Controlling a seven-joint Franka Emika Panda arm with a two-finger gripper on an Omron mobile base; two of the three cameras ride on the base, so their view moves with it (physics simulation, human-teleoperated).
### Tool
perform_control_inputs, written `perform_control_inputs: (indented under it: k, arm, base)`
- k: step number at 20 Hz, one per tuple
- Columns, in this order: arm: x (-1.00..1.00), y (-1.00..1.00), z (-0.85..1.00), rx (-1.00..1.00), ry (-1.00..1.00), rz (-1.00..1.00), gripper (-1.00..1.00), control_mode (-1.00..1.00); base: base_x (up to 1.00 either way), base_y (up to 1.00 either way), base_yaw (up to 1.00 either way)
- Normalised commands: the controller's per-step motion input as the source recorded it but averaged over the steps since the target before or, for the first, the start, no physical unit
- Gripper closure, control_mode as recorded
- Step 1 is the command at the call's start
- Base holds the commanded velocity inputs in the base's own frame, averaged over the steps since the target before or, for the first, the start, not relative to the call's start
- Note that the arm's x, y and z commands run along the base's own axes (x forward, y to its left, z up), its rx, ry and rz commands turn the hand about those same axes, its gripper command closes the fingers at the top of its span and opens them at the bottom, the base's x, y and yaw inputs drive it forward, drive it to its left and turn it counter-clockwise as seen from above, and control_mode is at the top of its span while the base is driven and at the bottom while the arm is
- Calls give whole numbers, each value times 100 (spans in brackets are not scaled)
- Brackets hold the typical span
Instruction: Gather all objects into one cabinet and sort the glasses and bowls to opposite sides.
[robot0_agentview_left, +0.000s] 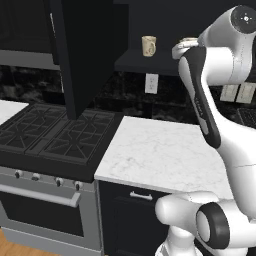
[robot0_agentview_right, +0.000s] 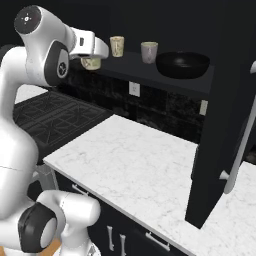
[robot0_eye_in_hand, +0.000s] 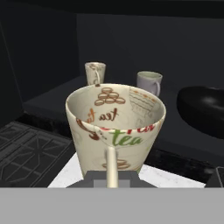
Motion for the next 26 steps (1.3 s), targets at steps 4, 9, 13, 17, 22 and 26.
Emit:
perform_control_inputs:
  k: [4,9,13,17,22,26]
  arm:
    - [23,7,-16,0,1,0,100,-100]
    - [34,-3,0,0,0,0,100,-100]
    - [61,-7,-19,0,0,0,100,-100]
    - [43,-1,-30,0,0,0,100,-100]
    - [45,-3,-12,0,0,0,100,-100]
    - [75,-24,0,3,0,0,100,-100]
  base:
    - [0,0,0]
    - [0,0,0]
    - [0,0,0]
    - [0,0,0]
    - [0,0,0]
    - [0,0,0]
